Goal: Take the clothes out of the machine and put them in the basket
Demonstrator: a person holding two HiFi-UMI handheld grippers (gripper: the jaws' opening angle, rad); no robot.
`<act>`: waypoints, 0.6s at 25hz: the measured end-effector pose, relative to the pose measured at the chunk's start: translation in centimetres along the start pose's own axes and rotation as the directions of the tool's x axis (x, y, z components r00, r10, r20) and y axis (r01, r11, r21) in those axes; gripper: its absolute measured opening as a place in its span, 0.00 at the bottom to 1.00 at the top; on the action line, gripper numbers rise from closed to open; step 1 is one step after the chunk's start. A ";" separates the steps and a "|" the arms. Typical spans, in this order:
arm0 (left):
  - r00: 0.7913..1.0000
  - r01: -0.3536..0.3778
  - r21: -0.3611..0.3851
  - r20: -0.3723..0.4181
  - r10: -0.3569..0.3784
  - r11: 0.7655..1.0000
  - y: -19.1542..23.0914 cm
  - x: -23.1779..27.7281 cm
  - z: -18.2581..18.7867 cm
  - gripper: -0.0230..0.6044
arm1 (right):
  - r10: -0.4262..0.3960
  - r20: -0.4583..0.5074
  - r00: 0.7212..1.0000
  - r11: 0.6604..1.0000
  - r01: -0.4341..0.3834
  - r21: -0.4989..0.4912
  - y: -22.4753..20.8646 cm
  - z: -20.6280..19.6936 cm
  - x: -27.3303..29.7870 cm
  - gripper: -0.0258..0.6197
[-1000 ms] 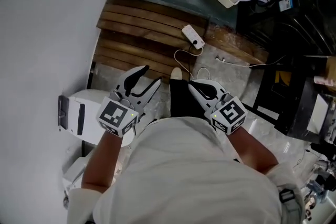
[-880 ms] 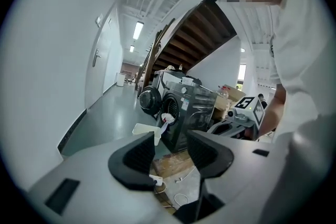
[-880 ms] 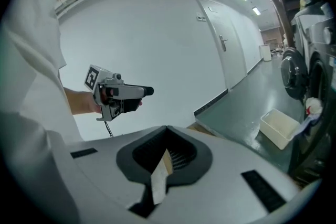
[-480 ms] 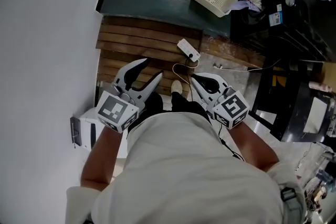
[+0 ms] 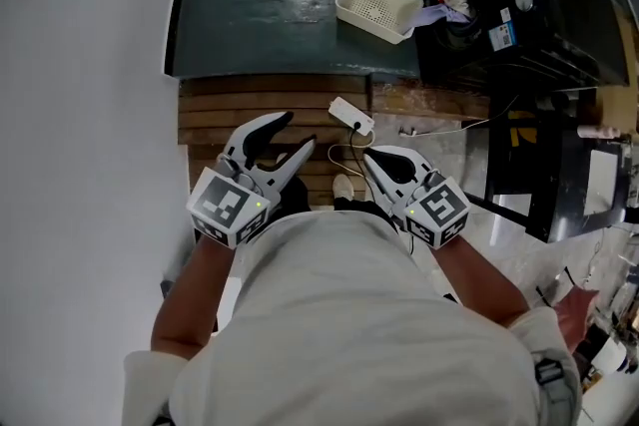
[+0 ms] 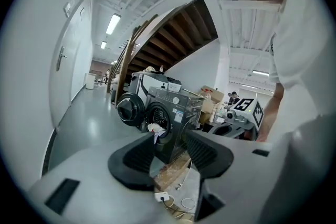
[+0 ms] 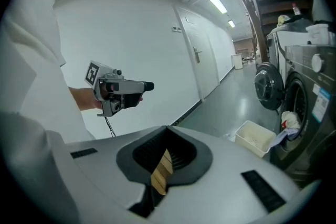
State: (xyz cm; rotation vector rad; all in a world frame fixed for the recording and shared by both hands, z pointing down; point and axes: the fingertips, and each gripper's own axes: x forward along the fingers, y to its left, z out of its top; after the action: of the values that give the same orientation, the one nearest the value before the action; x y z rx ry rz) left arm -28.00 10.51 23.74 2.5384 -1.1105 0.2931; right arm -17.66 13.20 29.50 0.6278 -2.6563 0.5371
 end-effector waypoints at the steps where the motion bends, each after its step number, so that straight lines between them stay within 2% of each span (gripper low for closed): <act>1: 1.000 0.023 0.004 -0.006 -0.023 1.000 0.8 -0.2 0.2 0.33 | -0.020 0.002 1.000 1.000 0.020 0.003 0.3 0.5 0.6 0.04; 8: 0.980 0.190 0.048 -0.070 -0.186 0.981 5.0 1.0 0.5 0.33 | -0.182 0.045 0.982 0.981 0.179 0.072 1.1 3.0 2.6 0.04; 11: 0.966 0.249 0.067 -0.084 -0.244 0.966 5.1 2.7 0.9 0.33 | -0.265 0.056 0.963 0.959 0.257 0.117 0.5 2.7 1.4 0.04; 15: 0.950 0.306 0.095 -0.095 -0.297 0.947 4.3 6.2 1.8 0.33 | -0.336 0.061 0.940 0.933 0.323 0.157 -1.2 1.9 -0.7 0.04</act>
State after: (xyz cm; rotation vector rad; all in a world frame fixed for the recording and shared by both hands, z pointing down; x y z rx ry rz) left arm -26.89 2.95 25.09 2.7179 -0.6783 0.3772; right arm -16.97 11.58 27.95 1.1397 -2.5262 0.6171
